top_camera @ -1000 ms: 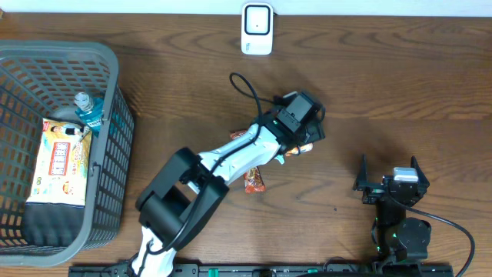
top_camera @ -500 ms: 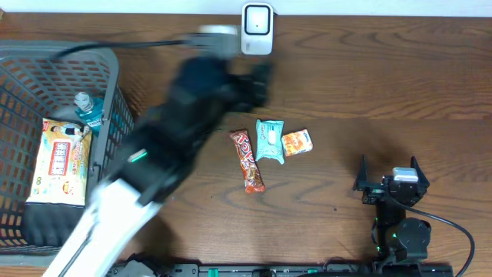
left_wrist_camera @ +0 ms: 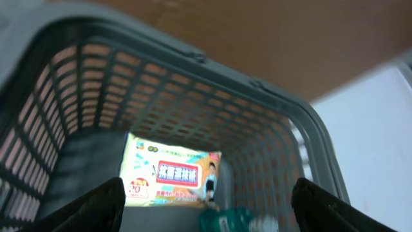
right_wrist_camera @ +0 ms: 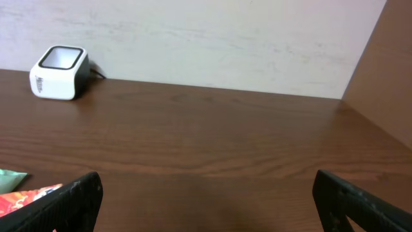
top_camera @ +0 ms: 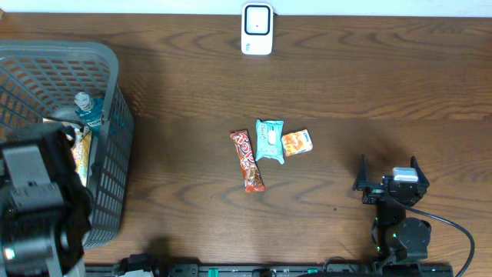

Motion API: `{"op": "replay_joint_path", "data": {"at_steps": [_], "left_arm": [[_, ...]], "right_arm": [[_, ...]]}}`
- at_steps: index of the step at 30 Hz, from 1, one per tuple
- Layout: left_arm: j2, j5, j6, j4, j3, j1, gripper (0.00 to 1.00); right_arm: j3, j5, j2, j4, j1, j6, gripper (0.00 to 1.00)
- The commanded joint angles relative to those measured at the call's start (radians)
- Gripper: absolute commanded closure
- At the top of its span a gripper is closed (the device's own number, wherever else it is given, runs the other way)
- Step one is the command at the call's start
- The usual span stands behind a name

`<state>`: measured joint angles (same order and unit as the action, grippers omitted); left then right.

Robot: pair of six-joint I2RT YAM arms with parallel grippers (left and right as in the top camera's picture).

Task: Scan the item barcode
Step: 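Carry the orange pack with the left gripper and drop it beside the wipes, then reach the left gripper into the basket and grasp the large yellow snack bag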

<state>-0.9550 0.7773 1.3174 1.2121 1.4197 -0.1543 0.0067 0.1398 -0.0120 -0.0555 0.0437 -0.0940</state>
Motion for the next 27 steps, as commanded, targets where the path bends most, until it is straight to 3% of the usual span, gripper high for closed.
{"op": "replay_joint_path", "data": {"at_steps": [1, 6, 9, 13, 17, 23, 27], "left_arm": [[-0.107, -0.168, 0.189, -0.004, -0.013, -0.152, 0.16], [-0.288, -0.36, 0.188, -0.02, -0.013, -0.278, 0.11], [-0.395, -0.408, 0.188, -0.031, -0.013, -0.288, 0.06], [-0.494, -0.402, 0.194, -0.034, -0.013, -0.296, 0.06], [-0.596, -0.419, 0.348, -0.035, -0.013, -0.318, 0.04], [-0.742, -0.508, 0.687, -0.037, -0.013, -0.335, 0.02], [-0.817, -0.558, 0.749, -0.088, -0.013, -0.335, 0.02]], "right_arm": [[-0.001, 0.011, 0.005, -0.002, 0.005, 0.011, 0.01], [-0.001, 0.012, 0.005, -0.002, 0.005, 0.011, 0.01], [-0.001, 0.011, 0.005, -0.002, 0.005, 0.011, 0.01], [-0.001, 0.011, 0.005, -0.002, 0.005, 0.011, 0.01], [-0.001, 0.011, 0.005, -0.002, 0.005, 0.011, 0.01], [-0.001, 0.011, 0.005, -0.002, 0.005, 0.011, 0.01], [-0.001, 0.012, 0.005, -0.002, 0.005, 0.011, 0.01]]}}
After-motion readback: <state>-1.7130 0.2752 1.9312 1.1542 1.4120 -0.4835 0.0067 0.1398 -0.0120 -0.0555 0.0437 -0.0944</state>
